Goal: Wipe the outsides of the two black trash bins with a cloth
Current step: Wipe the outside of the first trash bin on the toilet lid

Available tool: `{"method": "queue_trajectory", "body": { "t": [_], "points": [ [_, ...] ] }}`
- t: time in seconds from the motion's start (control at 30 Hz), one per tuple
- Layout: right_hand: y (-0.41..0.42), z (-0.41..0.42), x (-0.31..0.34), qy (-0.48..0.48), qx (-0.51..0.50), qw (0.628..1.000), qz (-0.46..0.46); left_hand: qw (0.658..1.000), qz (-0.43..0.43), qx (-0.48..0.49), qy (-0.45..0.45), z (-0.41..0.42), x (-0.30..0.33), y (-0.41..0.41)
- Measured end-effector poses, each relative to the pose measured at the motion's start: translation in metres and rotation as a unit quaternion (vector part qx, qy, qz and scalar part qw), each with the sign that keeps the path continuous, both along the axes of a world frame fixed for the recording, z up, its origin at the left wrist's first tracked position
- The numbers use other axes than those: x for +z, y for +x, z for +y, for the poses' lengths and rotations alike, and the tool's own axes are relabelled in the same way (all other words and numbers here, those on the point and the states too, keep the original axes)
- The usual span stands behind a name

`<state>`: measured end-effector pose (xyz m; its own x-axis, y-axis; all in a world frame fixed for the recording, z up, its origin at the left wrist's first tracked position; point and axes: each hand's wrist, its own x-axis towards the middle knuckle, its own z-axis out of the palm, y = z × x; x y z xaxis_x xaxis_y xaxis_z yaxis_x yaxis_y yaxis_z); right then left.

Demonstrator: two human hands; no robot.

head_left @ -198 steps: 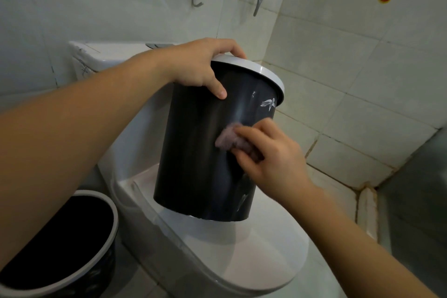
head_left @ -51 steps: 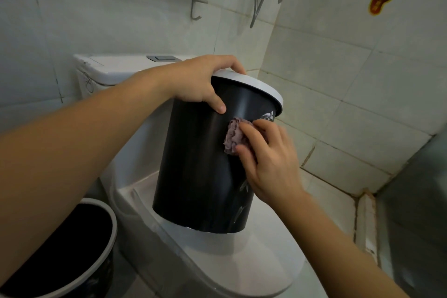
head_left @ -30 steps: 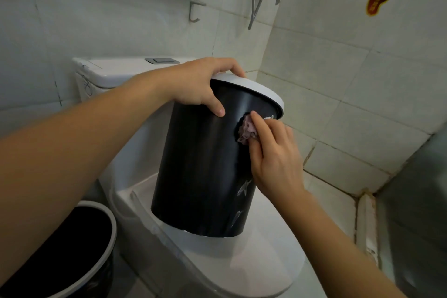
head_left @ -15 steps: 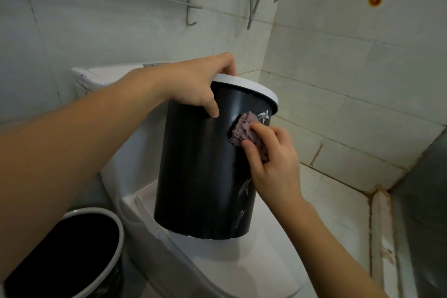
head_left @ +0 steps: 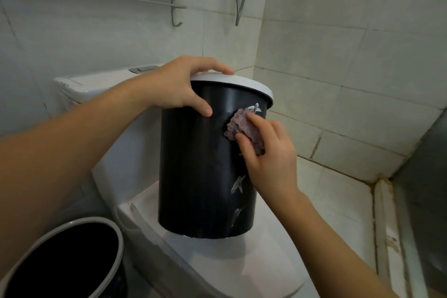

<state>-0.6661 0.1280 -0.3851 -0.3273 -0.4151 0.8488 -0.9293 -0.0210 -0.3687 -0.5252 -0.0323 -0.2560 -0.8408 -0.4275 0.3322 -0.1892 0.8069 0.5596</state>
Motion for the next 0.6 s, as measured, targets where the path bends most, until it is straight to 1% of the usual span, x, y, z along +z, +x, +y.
{"method": "queue_trajectory", "body": {
  "t": [0.13,0.23,0.3,0.43,0.6],
  "points": [
    [0.002,-0.001,0.002,-0.003,-0.007,1.0,-0.004,1.0,-0.003,-0.003,0.014,-0.003,0.0,0.0],
    [0.005,-0.001,0.002,0.009,-0.008,1.0,0.004,1.0,-0.022,0.004,-0.013,0.0,0.006,-0.003],
    [0.007,-0.001,0.001,0.019,-0.012,0.999,0.023,0.999,-0.032,0.005,-0.022,0.002,0.009,-0.006],
    [0.009,-0.004,-0.003,0.026,-0.055,0.994,0.09,0.999,-0.041,-0.002,-0.014,0.004,0.005,-0.006],
    [0.012,-0.006,0.007,0.012,-0.039,0.993,0.108,0.997,-0.062,-0.005,-0.038,0.004,0.005,-0.001]
  ]
}}
